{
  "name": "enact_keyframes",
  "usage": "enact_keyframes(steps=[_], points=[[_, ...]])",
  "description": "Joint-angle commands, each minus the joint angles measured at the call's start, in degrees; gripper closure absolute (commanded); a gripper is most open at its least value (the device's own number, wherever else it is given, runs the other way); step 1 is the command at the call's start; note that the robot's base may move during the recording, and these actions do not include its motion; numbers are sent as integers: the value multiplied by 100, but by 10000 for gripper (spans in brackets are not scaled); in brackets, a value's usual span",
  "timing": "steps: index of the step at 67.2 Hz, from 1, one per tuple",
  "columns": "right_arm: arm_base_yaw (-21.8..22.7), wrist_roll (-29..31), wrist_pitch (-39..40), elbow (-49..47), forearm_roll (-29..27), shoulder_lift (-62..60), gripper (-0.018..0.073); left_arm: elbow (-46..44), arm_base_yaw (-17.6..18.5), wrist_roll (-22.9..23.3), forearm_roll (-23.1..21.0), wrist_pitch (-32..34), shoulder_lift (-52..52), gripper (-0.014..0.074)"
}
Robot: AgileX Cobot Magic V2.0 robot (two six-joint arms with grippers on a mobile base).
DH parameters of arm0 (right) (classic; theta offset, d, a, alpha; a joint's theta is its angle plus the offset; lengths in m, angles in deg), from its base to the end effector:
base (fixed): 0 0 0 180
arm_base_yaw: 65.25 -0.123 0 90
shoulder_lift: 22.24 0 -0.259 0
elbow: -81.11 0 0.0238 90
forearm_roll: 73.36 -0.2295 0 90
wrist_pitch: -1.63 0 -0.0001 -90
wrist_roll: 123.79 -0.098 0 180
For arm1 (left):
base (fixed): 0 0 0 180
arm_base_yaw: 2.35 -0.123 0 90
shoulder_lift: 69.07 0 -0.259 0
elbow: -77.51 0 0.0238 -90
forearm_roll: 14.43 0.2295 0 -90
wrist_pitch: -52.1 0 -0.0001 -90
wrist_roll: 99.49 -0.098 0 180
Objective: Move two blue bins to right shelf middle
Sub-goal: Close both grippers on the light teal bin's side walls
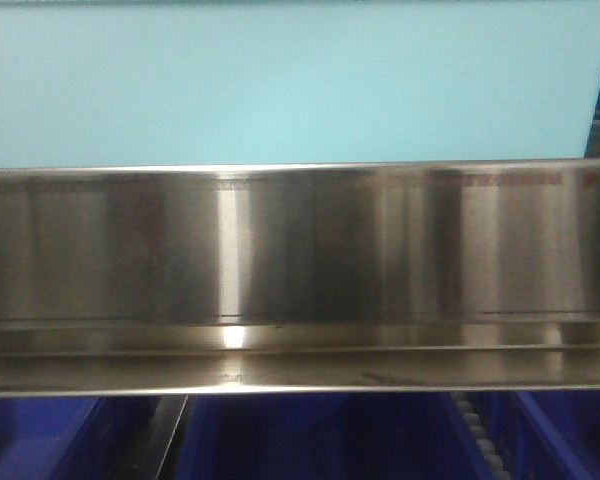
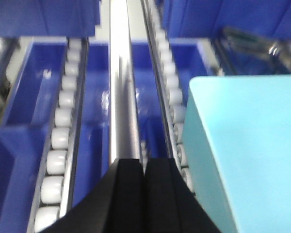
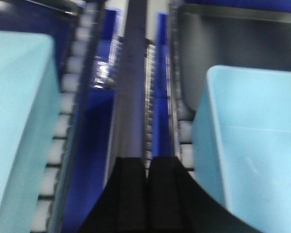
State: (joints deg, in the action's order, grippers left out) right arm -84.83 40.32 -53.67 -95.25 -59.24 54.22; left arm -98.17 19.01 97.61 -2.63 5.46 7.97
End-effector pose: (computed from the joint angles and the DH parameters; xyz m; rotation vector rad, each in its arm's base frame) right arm 0.2230 0.0584 0.3703 -0.1418 2.3246 0.0010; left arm 0.2308 -0.0746 0.3745 0.1584 2.2121 -0.1264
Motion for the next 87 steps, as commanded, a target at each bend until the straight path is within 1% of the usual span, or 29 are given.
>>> enact_keyframes(steps=[1,6,11,17,24,26,29,34,38,42,47,48,53,56,66,87], points=[[-361,-426,-345,-478,287,342,701,-593,438,712,704,-660,393,707],[-526,-435,-514,-764,-91,590,701,-1056,647,902,734,-1312,716,707],[-585,-435,-720,-996,-489,847,701,-1480,792,914,664,-1842,1031,707],[-656,-525,-856,-1186,-696,1136,701,-1789,913,914,613,-2117,1289,707],[-754,-530,-865,-1279,-694,1384,701,-1939,1041,914,556,-2235,1478,707],[-753,-530,-865,-1287,-694,1429,686,-1948,1057,929,549,-2250,1510,707],[-753,-530,-865,-1287,-694,1449,631,-1948,1057,1049,549,-2264,1535,707],[-753,-530,-910,-1287,-694,1494,475,-1948,1057,1109,549,-2332,1548,684],[-753,-530,-920,-1287,-694,1494,357,-1948,1057,1123,573,-2327,1548,626],[-753,-530,-943,-1287,-721,1494,302,-1948,1057,1164,573,-2257,1548,536],[-753,-530,-1025,-1287,-743,1494,306,-1948,1057,1200,559,-2249,1601,400],[-753,-530,-1039,-1287,-743,1494,306,-1948,1057,1200,543,-2249,1611,360],[-753,-530,-1066,-1287,-757,1494,306,-1948,1057,1203,414,-2289,1704,269],[-753,-530,-1065,-1287,-770,1513,306,-1948,1057,1203,315,-2290,1750,256],[-753,-530,-1191,-1287,-856,1659,306,-1932,1057,1203,168,-2332,1966,260],[-753,-530,-1332,-1086,-1061,1980,306,-1532,1057,1203,133,-2332,2050,260]])
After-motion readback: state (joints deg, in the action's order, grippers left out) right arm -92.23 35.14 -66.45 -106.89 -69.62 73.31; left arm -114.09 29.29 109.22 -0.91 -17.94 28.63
